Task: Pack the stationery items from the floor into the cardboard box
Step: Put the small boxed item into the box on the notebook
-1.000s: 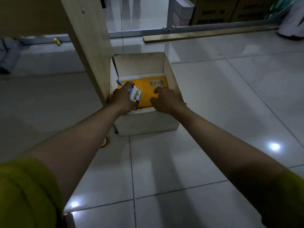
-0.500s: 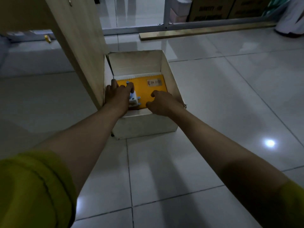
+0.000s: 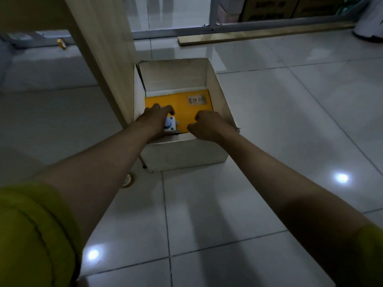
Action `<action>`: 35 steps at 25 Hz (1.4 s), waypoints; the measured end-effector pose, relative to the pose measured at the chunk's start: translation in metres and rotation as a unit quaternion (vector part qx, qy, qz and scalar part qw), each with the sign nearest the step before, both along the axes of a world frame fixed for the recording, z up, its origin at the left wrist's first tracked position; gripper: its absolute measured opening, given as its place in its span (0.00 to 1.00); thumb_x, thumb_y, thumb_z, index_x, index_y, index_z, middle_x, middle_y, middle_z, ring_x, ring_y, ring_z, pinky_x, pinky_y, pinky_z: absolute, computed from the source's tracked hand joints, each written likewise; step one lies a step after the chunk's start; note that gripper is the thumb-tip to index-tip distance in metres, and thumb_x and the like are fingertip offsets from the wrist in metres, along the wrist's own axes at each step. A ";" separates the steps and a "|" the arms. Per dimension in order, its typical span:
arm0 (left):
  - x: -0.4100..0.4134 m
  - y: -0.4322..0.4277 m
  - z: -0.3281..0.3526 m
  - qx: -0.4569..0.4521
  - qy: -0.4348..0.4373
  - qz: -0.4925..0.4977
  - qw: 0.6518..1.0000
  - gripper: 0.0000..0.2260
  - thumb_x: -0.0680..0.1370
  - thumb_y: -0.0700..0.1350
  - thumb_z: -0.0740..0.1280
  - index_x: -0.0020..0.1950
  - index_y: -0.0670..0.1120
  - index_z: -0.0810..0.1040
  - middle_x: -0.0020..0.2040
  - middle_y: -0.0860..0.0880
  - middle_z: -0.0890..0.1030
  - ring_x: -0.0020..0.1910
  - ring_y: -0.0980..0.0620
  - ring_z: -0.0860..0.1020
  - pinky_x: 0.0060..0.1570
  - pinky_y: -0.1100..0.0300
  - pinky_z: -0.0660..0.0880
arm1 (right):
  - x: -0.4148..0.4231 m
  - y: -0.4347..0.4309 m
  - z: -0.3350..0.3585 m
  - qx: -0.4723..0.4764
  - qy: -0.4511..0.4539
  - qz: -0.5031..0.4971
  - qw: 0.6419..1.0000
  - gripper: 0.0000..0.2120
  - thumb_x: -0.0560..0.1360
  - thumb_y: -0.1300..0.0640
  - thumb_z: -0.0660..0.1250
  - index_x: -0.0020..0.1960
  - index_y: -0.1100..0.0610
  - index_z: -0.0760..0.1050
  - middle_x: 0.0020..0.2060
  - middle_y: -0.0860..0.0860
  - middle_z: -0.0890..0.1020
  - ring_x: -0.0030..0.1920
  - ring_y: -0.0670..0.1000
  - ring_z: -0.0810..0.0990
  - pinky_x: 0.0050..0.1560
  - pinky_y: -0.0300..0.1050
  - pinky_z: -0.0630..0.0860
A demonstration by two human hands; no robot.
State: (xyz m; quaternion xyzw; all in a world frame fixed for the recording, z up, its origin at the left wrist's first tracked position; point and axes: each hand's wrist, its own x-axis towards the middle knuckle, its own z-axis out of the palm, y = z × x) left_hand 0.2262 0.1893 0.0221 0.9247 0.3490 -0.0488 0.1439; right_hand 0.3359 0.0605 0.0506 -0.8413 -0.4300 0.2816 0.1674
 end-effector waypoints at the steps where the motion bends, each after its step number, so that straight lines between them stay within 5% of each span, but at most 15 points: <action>1: -0.001 0.001 -0.002 0.001 -0.017 -0.009 1.000 0.26 0.73 0.36 0.68 0.68 0.48 0.66 0.65 0.37 0.69 0.62 0.35 0.70 0.58 0.48 0.70 | 0.000 -0.001 0.000 0.002 0.003 0.002 1.000 0.21 0.76 0.51 0.62 0.65 0.60 0.71 0.63 0.57 0.75 0.60 0.57 0.75 0.50 0.43 0.69; 4: -0.004 0.002 -0.004 -0.007 -0.060 -0.012 0.998 0.25 0.73 0.35 0.69 0.69 0.44 0.69 0.67 0.37 0.71 0.65 0.37 0.70 0.60 0.52 0.69 | 0.001 -0.001 0.000 -0.001 0.015 0.006 1.000 0.18 0.76 0.51 0.62 0.62 0.60 0.72 0.59 0.56 0.76 0.55 0.56 0.75 0.49 0.43 0.68; 7: -0.004 0.000 -0.004 0.010 -0.083 0.001 0.996 0.24 0.71 0.28 0.65 0.65 0.43 0.70 0.63 0.36 0.74 0.60 0.38 0.73 0.50 0.53 0.69 | 0.002 0.002 -0.004 -0.006 0.005 0.004 1.000 0.08 0.75 0.50 0.62 0.44 0.56 0.72 0.43 0.52 0.75 0.47 0.55 0.73 0.46 0.45 0.68; 9: -0.006 -0.001 -0.007 0.031 -0.083 0.003 0.996 0.22 0.71 0.27 0.62 0.63 0.41 0.71 0.59 0.35 0.75 0.56 0.38 0.74 0.46 0.54 0.68 | 0.002 0.004 -0.007 -0.009 0.007 0.006 1.000 0.09 0.75 0.50 0.62 0.43 0.55 0.69 0.41 0.52 0.73 0.45 0.55 0.74 0.44 0.45 0.69; 15: -0.004 0.006 -0.011 0.006 -0.068 0.020 0.997 0.26 0.72 0.29 0.66 0.68 0.46 0.70 0.66 0.37 0.71 0.63 0.36 0.72 0.59 0.51 0.70 | 0.005 0.007 -0.008 -0.004 0.006 0.000 1.000 0.12 0.75 0.52 0.63 0.35 0.54 0.65 0.34 0.50 0.70 0.35 0.50 0.71 0.31 0.40 0.63; 17: -0.003 0.002 -0.007 0.009 -0.044 0.018 0.999 0.27 0.74 0.31 0.66 0.70 0.49 0.68 0.64 0.36 0.68 0.61 0.34 0.70 0.59 0.50 0.69 | 0.005 0.007 -0.007 -0.005 -0.002 0.000 1.000 0.09 0.75 0.51 0.63 0.40 0.56 0.70 0.38 0.51 0.73 0.41 0.53 0.74 0.36 0.41 0.67; 19: -0.005 -0.004 -0.002 0.000 -0.026 0.024 0.999 0.26 0.75 0.34 0.66 0.71 0.51 0.66 0.66 0.36 0.64 0.64 0.34 0.67 0.61 0.50 0.67 | 0.004 0.005 -0.005 -0.014 -0.013 0.007 1.000 0.14 0.75 0.51 0.63 0.55 0.59 0.74 0.49 0.54 0.76 0.51 0.56 0.76 0.45 0.42 0.70; 23: -0.014 -0.021 0.014 -0.036 -0.116 0.024 0.992 0.21 0.76 0.41 0.66 0.69 0.48 0.69 0.76 0.38 0.55 0.76 0.42 0.54 0.70 0.53 0.60 | -0.001 -0.003 -0.005 0.057 -0.049 -0.024 0.997 0.25 0.75 0.50 0.63 0.70 0.57 0.66 0.65 0.56 0.75 0.62 0.57 0.75 0.55 0.48 0.73; 28: -0.034 -0.052 0.036 -0.031 -0.228 -0.059 0.971 0.15 0.78 0.49 0.63 0.64 0.46 0.73 0.74 0.44 0.65 0.74 0.48 0.62 0.67 0.56 0.62 | -0.012 -0.021 -0.009 0.264 -0.148 -0.002 0.953 0.18 0.80 0.55 0.58 0.68 0.58 0.69 0.63 0.56 0.76 0.64 0.55 0.72 0.57 0.44 0.69; 35: -0.086 -0.096 0.059 -0.004 -0.283 -0.057 0.957 0.15 0.79 0.46 0.63 0.64 0.45 0.72 0.65 0.45 0.75 0.66 0.47 0.72 0.56 0.64 0.65 | -0.065 -0.060 -0.002 0.291 -0.101 0.071 0.949 0.20 0.81 0.54 0.58 0.71 0.59 0.66 0.67 0.56 0.73 0.67 0.56 0.69 0.63 0.44 0.66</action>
